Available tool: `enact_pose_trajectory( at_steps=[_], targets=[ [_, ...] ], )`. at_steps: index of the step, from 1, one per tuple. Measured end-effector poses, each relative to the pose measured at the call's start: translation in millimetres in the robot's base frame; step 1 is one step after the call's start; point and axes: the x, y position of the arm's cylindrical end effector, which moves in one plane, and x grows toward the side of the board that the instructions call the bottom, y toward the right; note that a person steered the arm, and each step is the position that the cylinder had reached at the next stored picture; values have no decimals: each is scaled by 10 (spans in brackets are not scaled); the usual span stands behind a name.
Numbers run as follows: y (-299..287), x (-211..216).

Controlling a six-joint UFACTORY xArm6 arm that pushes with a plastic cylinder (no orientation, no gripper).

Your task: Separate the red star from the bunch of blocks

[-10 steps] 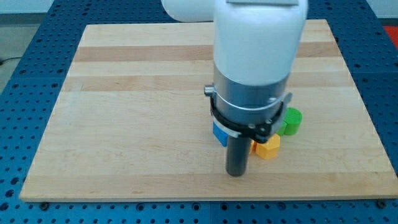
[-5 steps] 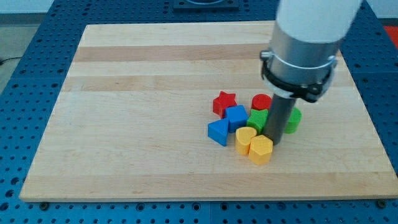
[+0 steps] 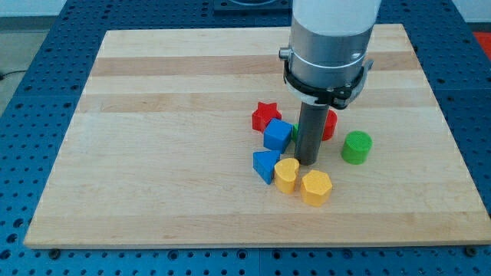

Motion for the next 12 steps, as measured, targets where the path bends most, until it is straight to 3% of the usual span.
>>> enact_pose_trajectory(
  at_steps=[3, 5, 7, 9, 10, 11, 12],
  targets=[
    [-42, -198],
    [-313, -615],
    [-433, -552],
    [-1291, -955],
    [-1623, -784],
    [-1194, -524],
    [-1153, -199]
  ],
)
